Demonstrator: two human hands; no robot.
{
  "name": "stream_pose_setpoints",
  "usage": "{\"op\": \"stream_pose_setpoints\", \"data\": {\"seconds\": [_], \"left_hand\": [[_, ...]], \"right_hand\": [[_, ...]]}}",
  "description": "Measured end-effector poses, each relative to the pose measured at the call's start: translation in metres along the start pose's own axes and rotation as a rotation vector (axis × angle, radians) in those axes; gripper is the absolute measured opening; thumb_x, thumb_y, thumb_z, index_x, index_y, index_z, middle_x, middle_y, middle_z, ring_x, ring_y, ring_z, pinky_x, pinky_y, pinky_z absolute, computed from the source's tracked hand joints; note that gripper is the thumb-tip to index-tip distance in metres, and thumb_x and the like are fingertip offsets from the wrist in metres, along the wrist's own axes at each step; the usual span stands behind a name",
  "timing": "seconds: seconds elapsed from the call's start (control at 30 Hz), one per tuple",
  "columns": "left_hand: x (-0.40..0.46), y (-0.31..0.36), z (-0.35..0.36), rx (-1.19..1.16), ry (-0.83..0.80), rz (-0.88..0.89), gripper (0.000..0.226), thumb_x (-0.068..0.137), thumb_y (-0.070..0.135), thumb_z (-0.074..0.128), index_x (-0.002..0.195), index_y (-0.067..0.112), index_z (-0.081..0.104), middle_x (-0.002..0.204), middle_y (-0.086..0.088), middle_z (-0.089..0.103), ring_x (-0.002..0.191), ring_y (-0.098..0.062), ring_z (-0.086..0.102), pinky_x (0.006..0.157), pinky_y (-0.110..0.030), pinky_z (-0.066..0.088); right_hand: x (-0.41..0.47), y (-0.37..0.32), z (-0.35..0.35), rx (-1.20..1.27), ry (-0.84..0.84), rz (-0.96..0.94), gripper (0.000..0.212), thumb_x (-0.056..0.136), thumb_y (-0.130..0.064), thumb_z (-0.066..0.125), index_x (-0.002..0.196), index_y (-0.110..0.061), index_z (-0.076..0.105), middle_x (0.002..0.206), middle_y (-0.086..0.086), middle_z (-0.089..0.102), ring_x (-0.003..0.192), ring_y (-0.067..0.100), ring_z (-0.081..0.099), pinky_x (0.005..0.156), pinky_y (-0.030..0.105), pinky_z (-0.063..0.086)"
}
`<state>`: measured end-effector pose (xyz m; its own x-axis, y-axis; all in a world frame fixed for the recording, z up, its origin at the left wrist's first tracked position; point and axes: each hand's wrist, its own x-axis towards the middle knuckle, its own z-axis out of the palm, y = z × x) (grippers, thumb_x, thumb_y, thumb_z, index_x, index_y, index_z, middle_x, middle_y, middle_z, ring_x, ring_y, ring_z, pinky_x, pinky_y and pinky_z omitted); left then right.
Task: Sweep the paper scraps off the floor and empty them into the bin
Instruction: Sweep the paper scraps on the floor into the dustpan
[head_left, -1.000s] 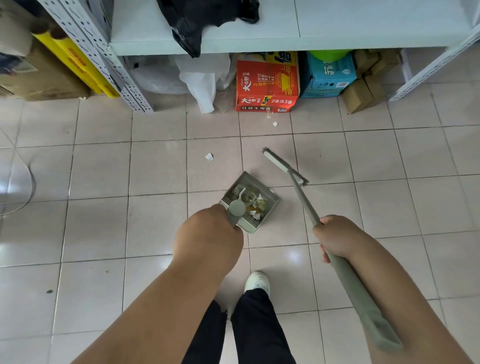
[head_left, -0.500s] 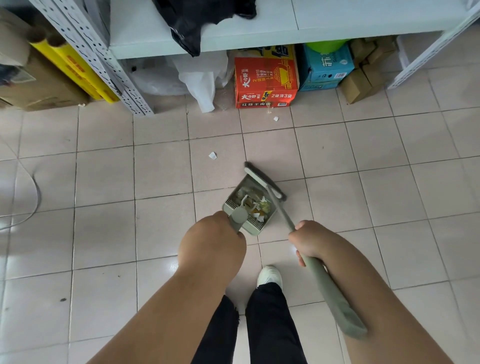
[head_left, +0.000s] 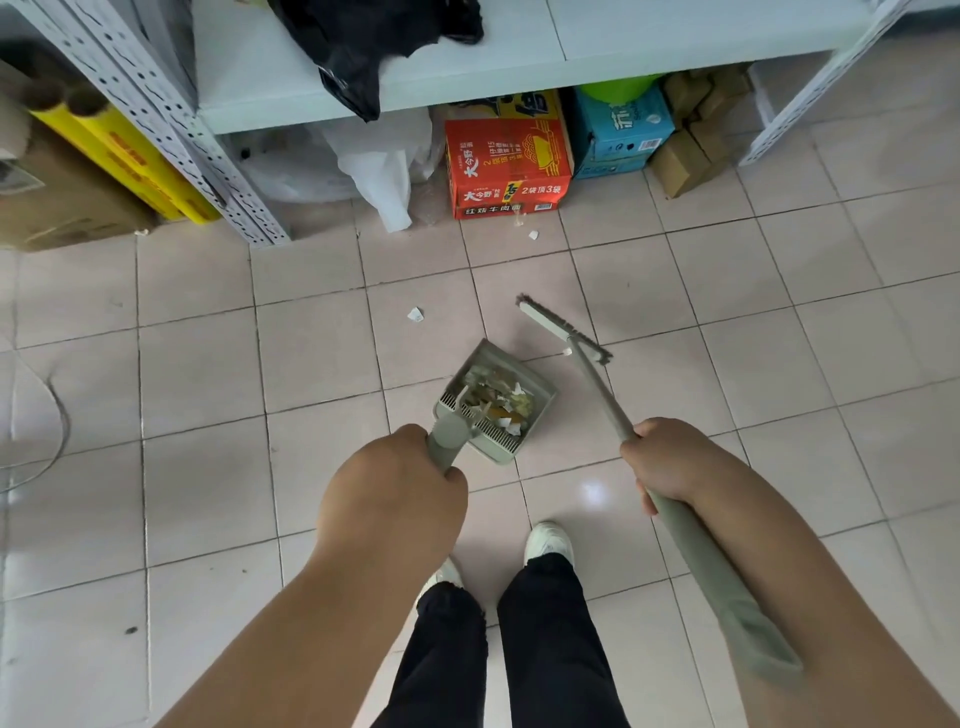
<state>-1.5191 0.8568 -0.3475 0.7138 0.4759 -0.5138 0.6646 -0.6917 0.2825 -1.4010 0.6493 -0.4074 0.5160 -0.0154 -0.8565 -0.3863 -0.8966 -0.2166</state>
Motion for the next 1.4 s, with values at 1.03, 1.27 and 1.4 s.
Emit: {"op": "stream_pose_setpoints", "data": {"seconds": [1.03,1.27,1.4], "left_hand": [[0.027,-0.004,0.017,-0.035,0.015,-0.017,0.017,0.082,0.025,0.047,0.068,0.025,0.037,0.061,0.008,0.046,0.052,-0.007,0.039,0.041,-0.022,0.024],[0.039,0.0,0.014,-0.054,0.028,-0.023,0.011,0.08,0.026,0.047,0.071,0.025,0.041,0.061,0.008,0.048,0.052,-0.007,0.04,0.041,-0.022,0.025],[0.044,0.007,0.012,-0.06,0.019,-0.03,0.014,0.081,0.026,0.047,0.07,0.025,0.04,0.061,0.008,0.047,0.052,-0.008,0.04,0.041,-0.022,0.024]], "right_hand": [[0.056,-0.021,0.01,0.174,0.108,0.064,0.027,0.088,-0.004,0.037,0.111,0.002,0.049,0.071,0.017,0.052,0.037,0.023,0.053,0.041,0.023,0.042],[0.052,-0.034,0.059,0.122,-0.038,0.168,0.024,0.095,-0.01,0.04,0.117,-0.001,0.046,0.073,0.015,0.054,0.044,0.024,0.054,0.036,0.02,0.041],[0.018,-0.026,0.056,-0.002,-0.131,0.076,0.01,0.093,-0.011,0.038,0.1,-0.012,0.045,0.073,0.011,0.057,0.032,0.018,0.053,0.036,0.015,0.039]]}}
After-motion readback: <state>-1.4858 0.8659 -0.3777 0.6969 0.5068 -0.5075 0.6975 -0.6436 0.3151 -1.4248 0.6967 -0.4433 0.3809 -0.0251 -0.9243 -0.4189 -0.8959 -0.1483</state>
